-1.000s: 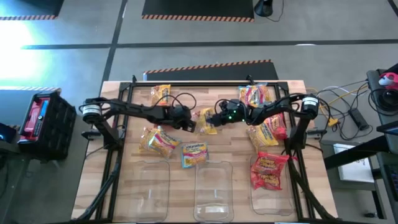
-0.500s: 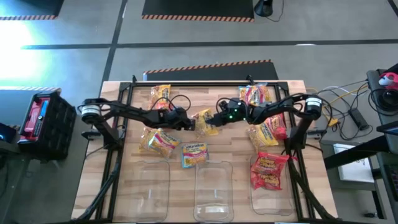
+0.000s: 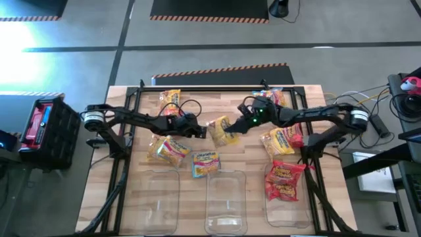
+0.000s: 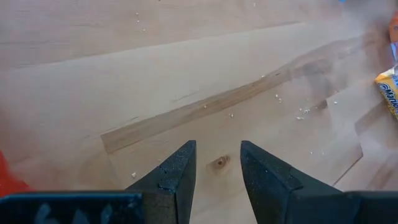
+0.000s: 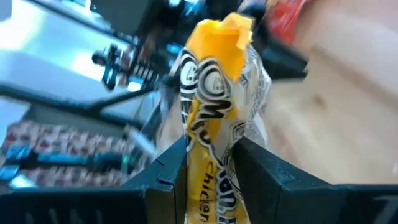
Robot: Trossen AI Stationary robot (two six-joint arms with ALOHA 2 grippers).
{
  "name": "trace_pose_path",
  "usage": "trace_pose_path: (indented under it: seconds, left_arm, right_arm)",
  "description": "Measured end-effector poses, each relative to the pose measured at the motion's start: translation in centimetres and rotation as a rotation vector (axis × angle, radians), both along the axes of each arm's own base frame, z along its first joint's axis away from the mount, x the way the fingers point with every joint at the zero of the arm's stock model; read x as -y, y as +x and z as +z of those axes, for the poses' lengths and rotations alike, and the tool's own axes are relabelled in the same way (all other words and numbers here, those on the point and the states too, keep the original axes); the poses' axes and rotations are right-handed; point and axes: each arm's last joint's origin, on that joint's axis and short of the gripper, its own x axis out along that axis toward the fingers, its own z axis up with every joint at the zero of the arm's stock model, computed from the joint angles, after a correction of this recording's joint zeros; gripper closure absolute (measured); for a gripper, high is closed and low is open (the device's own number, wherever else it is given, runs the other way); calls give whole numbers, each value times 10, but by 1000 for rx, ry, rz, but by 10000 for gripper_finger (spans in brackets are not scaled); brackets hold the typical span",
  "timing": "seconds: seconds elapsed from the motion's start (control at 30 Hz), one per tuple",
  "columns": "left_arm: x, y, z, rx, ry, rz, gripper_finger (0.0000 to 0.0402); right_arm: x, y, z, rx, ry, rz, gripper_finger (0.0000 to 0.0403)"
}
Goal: Sort Maruchan noodles
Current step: Put the yellow noodle pack into the middle transparent bin
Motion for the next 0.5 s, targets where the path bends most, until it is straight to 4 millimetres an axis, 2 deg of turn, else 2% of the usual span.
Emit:
trace_pose_path:
  seconds: [0.23,0.4,0.5]
  left_arm:
    - [0,5,5,70,-5,-14,293]
    - [-1,8,8,117,-8,-8,293]
    - [-1,8,8,122,-21,6,293]
  right_arm:
    - [-17,-20,17,-61,-20,74,299]
    - [-36,-23,27,-24,-19,177,299]
    - [-39,-24,25,-43,-40,185,299]
